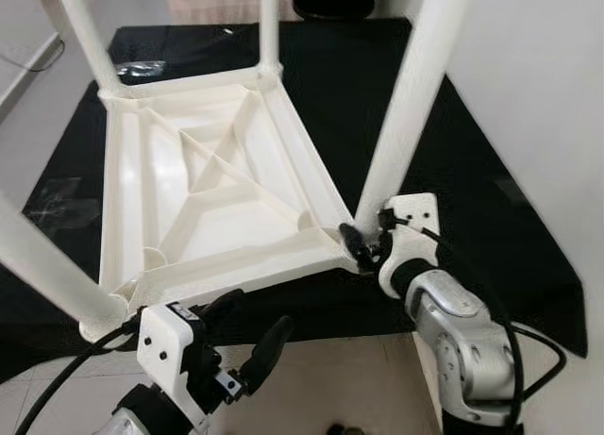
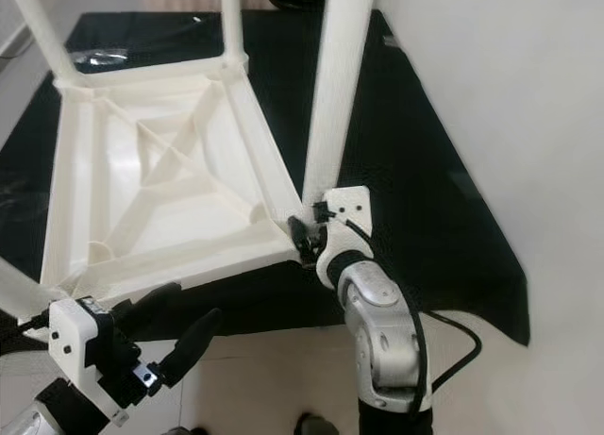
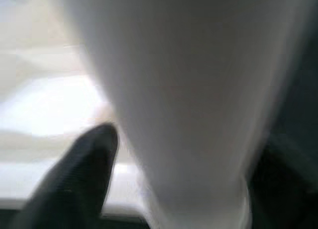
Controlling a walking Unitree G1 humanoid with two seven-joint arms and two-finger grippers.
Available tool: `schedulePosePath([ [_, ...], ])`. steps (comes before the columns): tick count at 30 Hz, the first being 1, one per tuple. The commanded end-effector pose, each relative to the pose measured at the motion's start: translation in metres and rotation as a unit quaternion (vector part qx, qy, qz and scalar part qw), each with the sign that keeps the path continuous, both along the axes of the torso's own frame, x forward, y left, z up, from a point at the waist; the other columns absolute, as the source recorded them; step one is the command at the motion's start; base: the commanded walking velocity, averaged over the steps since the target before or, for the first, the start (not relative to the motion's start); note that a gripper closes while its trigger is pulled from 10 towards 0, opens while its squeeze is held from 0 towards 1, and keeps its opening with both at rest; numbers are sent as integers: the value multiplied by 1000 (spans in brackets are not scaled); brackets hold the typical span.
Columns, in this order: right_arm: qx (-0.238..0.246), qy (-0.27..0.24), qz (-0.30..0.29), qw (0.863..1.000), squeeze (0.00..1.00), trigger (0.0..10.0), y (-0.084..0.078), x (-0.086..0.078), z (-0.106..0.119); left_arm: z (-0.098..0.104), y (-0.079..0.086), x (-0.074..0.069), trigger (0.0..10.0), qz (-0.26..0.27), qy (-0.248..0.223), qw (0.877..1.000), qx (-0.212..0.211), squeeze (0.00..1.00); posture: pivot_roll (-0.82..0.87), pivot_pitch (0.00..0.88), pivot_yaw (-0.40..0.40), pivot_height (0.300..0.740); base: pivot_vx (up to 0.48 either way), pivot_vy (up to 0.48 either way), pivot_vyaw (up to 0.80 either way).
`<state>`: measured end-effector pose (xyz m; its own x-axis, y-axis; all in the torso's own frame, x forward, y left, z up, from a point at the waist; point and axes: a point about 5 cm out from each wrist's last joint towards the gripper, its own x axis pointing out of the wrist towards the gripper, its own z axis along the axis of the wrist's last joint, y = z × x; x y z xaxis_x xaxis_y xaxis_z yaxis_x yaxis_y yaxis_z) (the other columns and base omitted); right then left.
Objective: Building children table
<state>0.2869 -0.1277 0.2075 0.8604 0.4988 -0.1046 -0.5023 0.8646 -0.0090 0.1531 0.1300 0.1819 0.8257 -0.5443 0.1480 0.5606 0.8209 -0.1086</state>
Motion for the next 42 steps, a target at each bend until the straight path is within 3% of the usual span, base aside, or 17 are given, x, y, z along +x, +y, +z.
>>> schedulePosePath([
  [1,12,-23,60,998,1000,10000,6,0,7,-6,0,-1,10000,-2,14,1000,4,0,-18,195,-40,740,0,0,0],
  [2,-14,-39,114,993,651,10000,5,4,10,-6,-1,-1,10000,-3,14,1000,2,0,-16,186,-44,740,0,0,0],
  [3,-35,-47,163,985,0,10000,6,8,11,-6,-3,-1,10000,-3,13,1000,1,0,-6,186,-48,740,0,0,0],
  [7,-62,-58,218,972,0,10000,7,14,12,-6,-5,-2,10000,-4,13,1000,-1,0,5,180,-54,740,0,0,0],
  [16,-50,-73,316,945,0,10000,3,37,28,-6,-9,-6,10000,-5,14,1000,-5,0,29,182,-74,740,0,0,0],
  [18,-35,-78,336,938,0,1882,0,42,32,-6,-9,-8,10000,-4,15,1000,-5,0,35,186,-75,740,0,0,0],
  [19,-28,-77,345,935,0,0,-2,42,33,-6,-9,-8,10000,-4,15,1000,-5,0,35,186,-75,740,0,0,0],
  [26,-23,-60,396,916,0,0,-9,36,28,-5,-9,-10,10000,-5,17,1000,-5,0,34,200,-68,740,0,0,0],
  [29,-32,-49,394,917,0,0,-20,32,21,-5,-9,-11,10000,-4,17,1000,-5,0,26,203,-67,740,0,0,0],
  [32,-46,-41,324,944,0,0,-29,28,10,-5,-9,-12,10000,-4,18,1000,-6,0,3,209,-73,740,0,0,0],
  [36,-30,-24,244,969,0,0,-28,14,-4,-5,-8,-13,10000,-5,19,1000,-8,0,-4,217,-72,740,0,0,0],
  [37,-30,-24,244,969,0,0,-28,14,-4,-5,-8,-13,10000,-5,19,1000,-8,0,-4,217,-72,740,0,0,0],
  [38,-22,-25,194,980,0,0,-24,8,-9,-5,-7,-13,10000,-4,20,1000,-9,0,-8,224,-69,740,0,0,0],
  [39,-74,-20,-9,997,0,0,-32,8,-20,-5,-4,-13,10000,-4,20,1000,-8,0,-17,232,-63,740,0,0,0],
  [40,-74,-20,-9,997,0,0,-32,8,-20,-5,-4,-13,10000,-4,20,1000,-8,0,-17,232,-63,740,0,0,0],
  [41,-115,-22,-158,980,0,0,-42,5,-25,-5,-3,-12,10000,-4,20,1000,-8,0,-17,232,-63,740,0,0,0],
  [42,-100,-12,-235,967,0,0,-41,-12,-29,-5,-1,-11,10000,-4,20,1000,-8,0,-18,234,-59,740,0,0,0],
])
